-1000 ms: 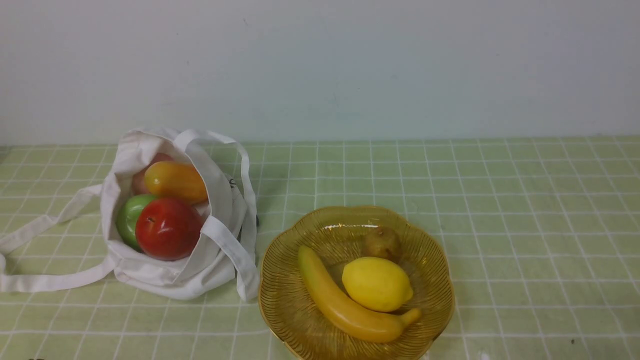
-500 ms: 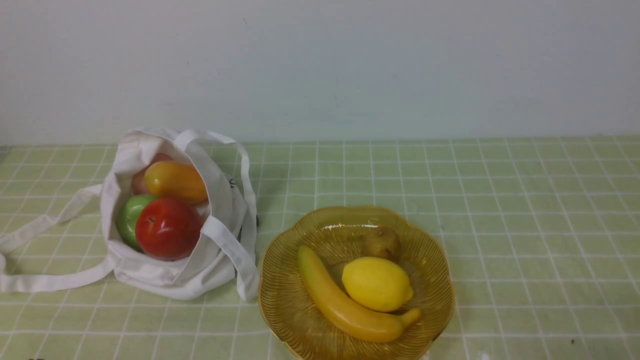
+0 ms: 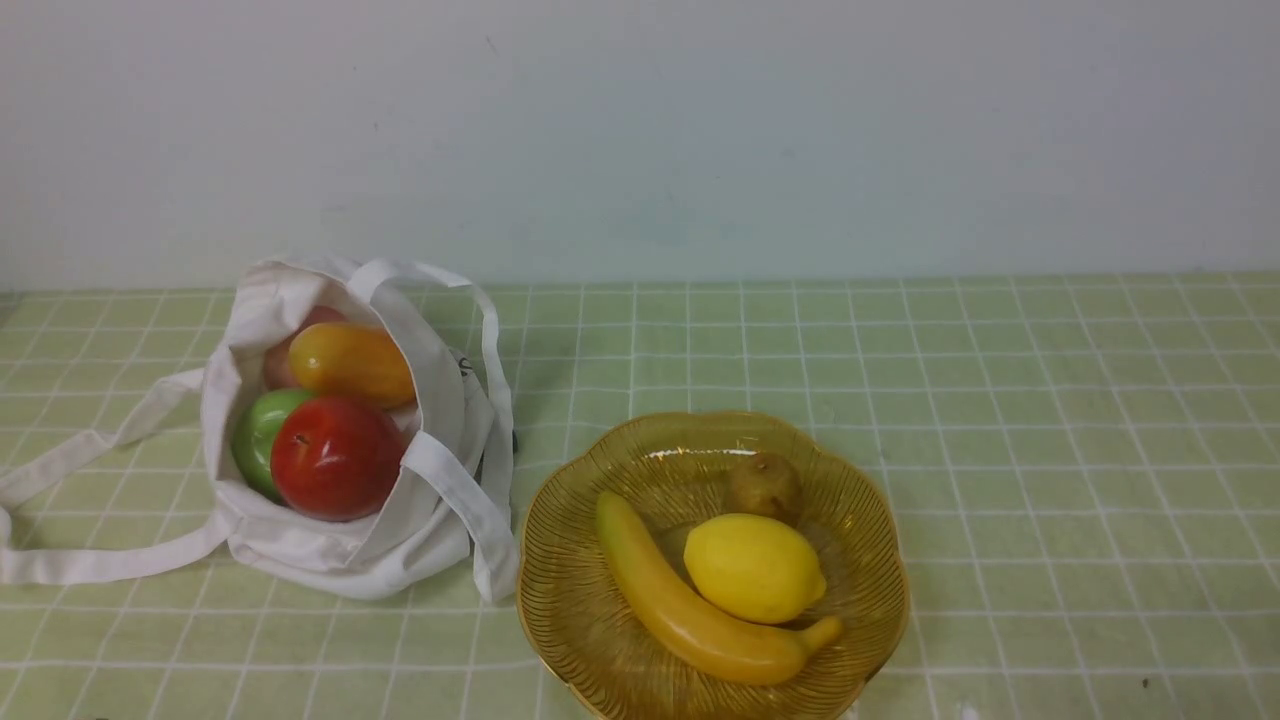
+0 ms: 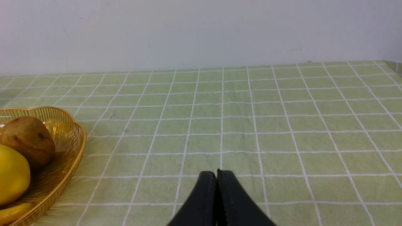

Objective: Take the fruit out of the bag on the green coffee tablecloth and place them on the plate.
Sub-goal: 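Reach into the white bag and grasp the apple with the left gripper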

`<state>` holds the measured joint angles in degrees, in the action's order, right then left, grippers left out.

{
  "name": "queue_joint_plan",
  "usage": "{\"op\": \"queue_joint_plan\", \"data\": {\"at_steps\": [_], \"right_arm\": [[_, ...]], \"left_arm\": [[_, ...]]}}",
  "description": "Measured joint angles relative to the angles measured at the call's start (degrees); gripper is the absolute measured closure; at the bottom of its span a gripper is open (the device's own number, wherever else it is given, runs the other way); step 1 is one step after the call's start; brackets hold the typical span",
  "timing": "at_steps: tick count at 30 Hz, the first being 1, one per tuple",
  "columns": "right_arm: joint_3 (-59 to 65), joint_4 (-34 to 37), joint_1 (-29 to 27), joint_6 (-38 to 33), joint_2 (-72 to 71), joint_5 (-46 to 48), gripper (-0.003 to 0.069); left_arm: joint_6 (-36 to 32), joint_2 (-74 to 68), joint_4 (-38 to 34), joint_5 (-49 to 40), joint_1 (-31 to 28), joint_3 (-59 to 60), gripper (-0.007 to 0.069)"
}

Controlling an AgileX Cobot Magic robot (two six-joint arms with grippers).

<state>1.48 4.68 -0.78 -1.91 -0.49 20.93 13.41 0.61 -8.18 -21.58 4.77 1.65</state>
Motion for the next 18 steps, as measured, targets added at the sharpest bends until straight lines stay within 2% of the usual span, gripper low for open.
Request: {"op": "queue_joint_plan", "data": {"at_steps": [1,4,5,7,13,18], "right_arm": [[0.0,0.0,0.0,0.0,0.0,0.0,0.0674],[0.0,0.0,0.0,0.0,0.0,0.0,0.0674],[0.0,0.0,0.0,0.0,0.0,0.0,0.0674],[0.0,0.0,0.0,0.0,0.0,0.0,0.0674],[0.0,0.0,0.0,0.0,0.0,0.0,0.0674],[0.0,0.0,0.0,0.0,0.0,0.0,0.0674]], "left_arm": [[0.0,0.0,-1.0,0.0,0.0,0.0,0.0632],[9.1,0.0,-20.3,0.0,0.0,0.0,0.0632],[9.3,0.0,-21.2,0.0,0.0,0.0,0.0632],[10.4,0.0,-28.2,0.7,0.0,0.0,0.0632],[10.0,0.0,-36.1,3.4,0.0,-0.2,0.0632],[5.8,-2.1,-34.3,-1.6,0.0,-7.8,0.0632]]}}
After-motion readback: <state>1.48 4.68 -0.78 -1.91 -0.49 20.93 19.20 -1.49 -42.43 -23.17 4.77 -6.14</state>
